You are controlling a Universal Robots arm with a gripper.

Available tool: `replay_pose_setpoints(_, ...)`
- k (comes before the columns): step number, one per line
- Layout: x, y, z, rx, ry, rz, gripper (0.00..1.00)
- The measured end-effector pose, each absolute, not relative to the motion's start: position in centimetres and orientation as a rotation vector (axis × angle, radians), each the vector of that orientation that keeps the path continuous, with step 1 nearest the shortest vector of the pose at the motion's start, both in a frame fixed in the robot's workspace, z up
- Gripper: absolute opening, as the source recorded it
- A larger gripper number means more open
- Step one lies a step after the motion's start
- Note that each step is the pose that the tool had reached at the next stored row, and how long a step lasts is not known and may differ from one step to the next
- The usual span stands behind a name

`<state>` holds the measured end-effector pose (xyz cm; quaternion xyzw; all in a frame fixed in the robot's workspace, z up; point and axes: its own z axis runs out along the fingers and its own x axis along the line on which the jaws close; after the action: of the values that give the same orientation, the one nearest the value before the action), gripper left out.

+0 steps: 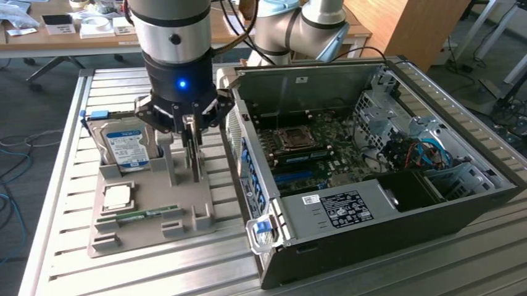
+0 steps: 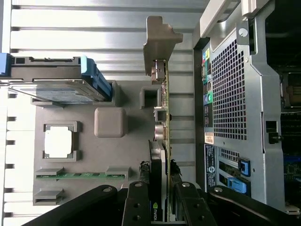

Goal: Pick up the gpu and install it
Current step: 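Pick up the gpu and move the gpu toward the slot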

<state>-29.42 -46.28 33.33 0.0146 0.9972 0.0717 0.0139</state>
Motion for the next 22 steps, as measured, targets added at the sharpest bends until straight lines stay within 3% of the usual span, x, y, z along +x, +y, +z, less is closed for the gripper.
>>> replay_pose_setpoints(22, -29.4, -46.3, 37.2, 0.045, 3.105, 0.227, 0.27)
